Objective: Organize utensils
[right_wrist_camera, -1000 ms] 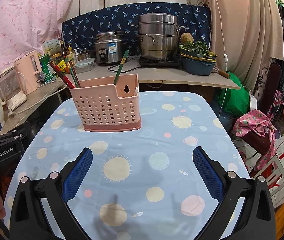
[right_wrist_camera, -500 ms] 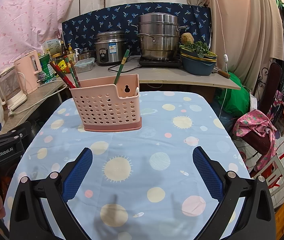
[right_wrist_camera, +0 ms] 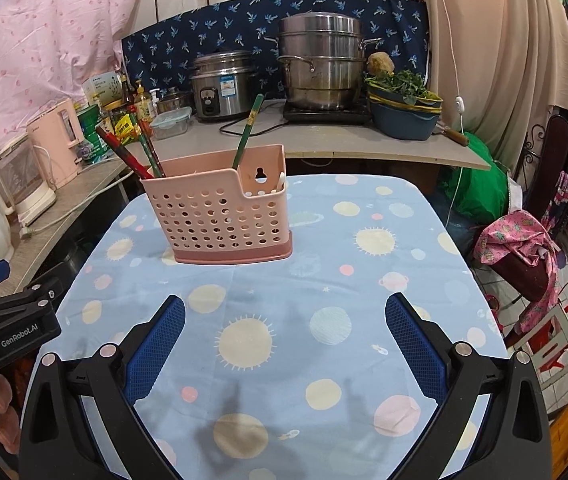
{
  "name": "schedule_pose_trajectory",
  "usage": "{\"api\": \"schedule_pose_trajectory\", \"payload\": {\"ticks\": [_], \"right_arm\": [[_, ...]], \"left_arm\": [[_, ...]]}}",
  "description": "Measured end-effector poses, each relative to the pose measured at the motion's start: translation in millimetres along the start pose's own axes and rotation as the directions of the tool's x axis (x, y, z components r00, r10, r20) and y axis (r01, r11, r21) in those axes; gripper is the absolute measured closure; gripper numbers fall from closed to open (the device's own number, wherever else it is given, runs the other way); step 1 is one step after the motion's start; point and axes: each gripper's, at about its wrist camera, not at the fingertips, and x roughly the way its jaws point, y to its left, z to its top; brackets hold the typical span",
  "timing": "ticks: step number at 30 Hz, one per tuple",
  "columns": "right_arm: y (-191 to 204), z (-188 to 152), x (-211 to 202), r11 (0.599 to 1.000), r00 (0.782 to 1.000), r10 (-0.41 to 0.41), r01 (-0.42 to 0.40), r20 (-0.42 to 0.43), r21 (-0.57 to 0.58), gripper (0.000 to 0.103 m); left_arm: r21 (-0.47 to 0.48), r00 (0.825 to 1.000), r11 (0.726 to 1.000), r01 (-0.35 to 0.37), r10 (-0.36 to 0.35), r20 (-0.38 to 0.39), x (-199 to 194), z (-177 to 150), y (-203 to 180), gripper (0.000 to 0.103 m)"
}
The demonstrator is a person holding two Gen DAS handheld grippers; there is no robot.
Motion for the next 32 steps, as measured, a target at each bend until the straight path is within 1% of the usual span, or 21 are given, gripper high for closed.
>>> {"api": "schedule_pose_trajectory", "payload": {"ticks": [6,12,15,20,27,32], "right_arm": [[-1.4,1.7,11.6,1.000,0.999,0.016,-0.015,-0.030,0.010,0.006],[-1.9,2.2,19.6,1.000,0.999,0.007,-0.006,-0.053,0.008,0.006],[0.0,4.3,20.6,1.000,0.998,0.007,-0.007,-0.063,0.001,0.006],[3.3,7.7,23.3,1.000,0.997,0.019,-0.020,-0.069,-0.007,0.006],[-0.2,10.6,26.2,1.000,0.998,0.018,-0.018,-0.068,0.000,0.006],[-3.2,13.3,28.9,1.000,0.998,0.016,-0.016,-0.068,0.001,0.006]], "left_arm": [[-0.006,1.000,1.000,0.004,-0.004,-0.016,13.2,6.3,-2.8,0.007],[-0.005,0.996,1.000,0.023,-0.023,-0.085,24.3,7.0,-4.3,0.007],[-0.013,0.993,0.999,0.040,-0.041,-0.108,26.0,6.6,-3.7,0.007],[-0.010,0.993,0.999,0.042,-0.042,-0.111,25.1,7.5,-5.2,0.007],[0.008,0.995,1.000,0.028,-0.027,-0.093,24.2,13.7,-10.0,0.007],[0.013,0.995,0.999,0.035,-0.034,-0.092,25.6,18.3,-13.3,0.007]]}}
